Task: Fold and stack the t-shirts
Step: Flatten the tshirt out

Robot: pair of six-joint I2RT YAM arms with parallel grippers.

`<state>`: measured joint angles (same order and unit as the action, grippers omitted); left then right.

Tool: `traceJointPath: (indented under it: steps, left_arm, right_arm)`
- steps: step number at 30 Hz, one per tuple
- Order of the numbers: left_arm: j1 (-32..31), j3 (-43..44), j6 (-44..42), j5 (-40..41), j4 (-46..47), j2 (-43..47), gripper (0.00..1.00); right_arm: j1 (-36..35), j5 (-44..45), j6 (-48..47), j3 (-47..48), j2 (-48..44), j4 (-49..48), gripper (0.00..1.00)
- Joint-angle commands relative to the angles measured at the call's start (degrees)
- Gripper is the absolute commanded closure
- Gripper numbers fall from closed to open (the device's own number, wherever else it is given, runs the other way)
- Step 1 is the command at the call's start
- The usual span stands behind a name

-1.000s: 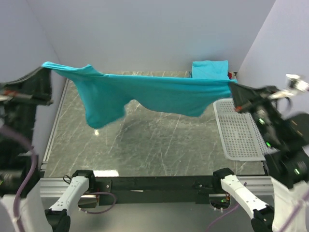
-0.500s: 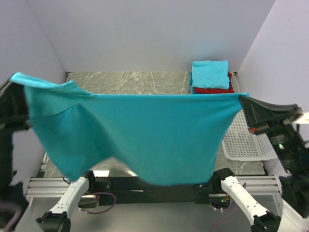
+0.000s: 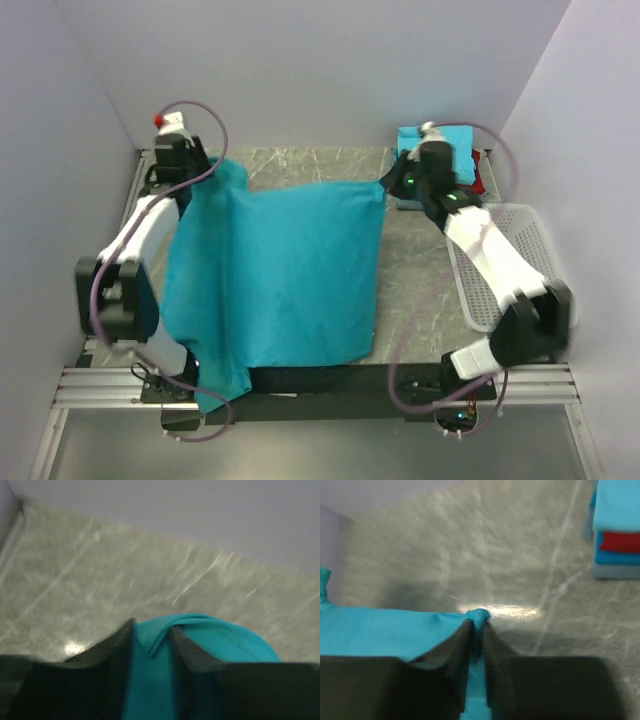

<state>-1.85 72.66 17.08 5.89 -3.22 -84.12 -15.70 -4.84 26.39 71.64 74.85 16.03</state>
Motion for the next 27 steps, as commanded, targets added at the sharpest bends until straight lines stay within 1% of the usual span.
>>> traceJointPath:
  steps: [1, 2, 3, 4, 5, 6, 7, 9, 10, 11, 13, 15, 18, 19, 21, 22, 24, 27]
  left_arm:
    - [0.5, 1.1, -0.7, 1.4, 7.1, -7.7, 0.47]
    - [1.0, 3.4, 0.2, 0.9, 6.0, -13.4, 0.43]
    - [1.1, 5.2, 0.6, -1.3, 4.6, -16.0, 0.17]
    - [1.3, 8.3, 1.7, -1.6, 1.5, -19.7, 0.01]
    - [1.6, 9.3, 2.2, -1.7, 0.9, -21.0, 0.01]
    - [1.7, 9.9, 2.7, -1.6, 0.7, -21.7, 0.01]
    - [1.7, 10.0, 3.5, -1.6, 1.4, -21.9, 0.01]
    - [1.7, 9.6, 4.2, -2.4, 1.7, -21.2, 0.01]
    - [1.7, 8.8, 5.1, -3.4, 2.1, -19.8, 0.01]
    - [3.1, 8.5, 5.3, -4.1, 2.1, -19.1, 0.01]
    - [3.1, 6.8, 6.2, -5.4, 1.9, -16.4, 0.01]
    - [3.1, 5.4, 6.8, -8.3, 0.2, -14.4, 0.01]
    - [3.2, -0.6, 9.2, -11.7, -0.2, -9.3, 0.01]
    - [3.1, -4.5, 11.0, -12.3, -0.2, -7.0, 0.01]
    - [3.1, -8.3, 11.8, -12.9, -0.8, -4.6, 0.01]
    - [3.1, -12.1, 12.5, -12.8, -0.6, -2.7, 0.0]
    - [3.1, -17.0, 13.6, -12.7, 0.0, -1.1, 0.0]
    - [3.1, -21.1, 14.2, -11.7, 0.0, 0.3, 0.01]
  right_arm:
    - [0.2, -0.6, -1.5, 1.3, 14.5, -7.0, 0.74]
    - [0.1, -1.6, -2.2, 5.8, 18.5, -6.4, 0.61]
    - [0.2, -0.9, -2.6, 9.0, 22.4, -3.2, 0.37]
    - [0.2, -0.3, -2.9, 12.4, 29.1, -0.5, 0.28]
    - [0.1, -0.3, -3.2, 18.1, 31.8, 2.0, 0.17]
    - [0.2, -0.4, -3.6, 20.1, 33.7, 3.9, 0.15]
    - [0.2, -0.6, -3.8, 20.8, 35.2, 3.8, 0.14]
    - [0.2, -1.0, -3.8, 20.4, 34.5, 2.1, 0.13]
    - [0.2, -0.8, -3.9, 20.0, 33.2, 1.7, 0.13]
    - [0.2, -0.2, -4.1, 19.2, 32.6, 1.8, 0.12]
    - [0.2, 0.2, -4.3, 18.5, 30.5, 3.1, 0.11]
    - [0.1, -0.6, -3.8, 15.9, 27.7, 3.7, 0.11]
    - [0.0, -3.1, -2.8, 9.7, 23.4, 3.1, 0.1]
    - [-0.1, -3.8, -2.4, 6.7, 22.5, 3.1, 0.1]
    - [-0.4, -4.5, -1.8, 3.4, 20.3, 2.6, 0.09]
    - [-0.9, -5.0, -1.7, 0.9, 19.9, 2.1, 0.09]
    - [-1.4, -5.3, -1.9, -0.6, 19.9, 2.2, 0.09]
    - [-2.9, -4.6, -3.0, -1.2, 20.9, 3.6, 0.09]
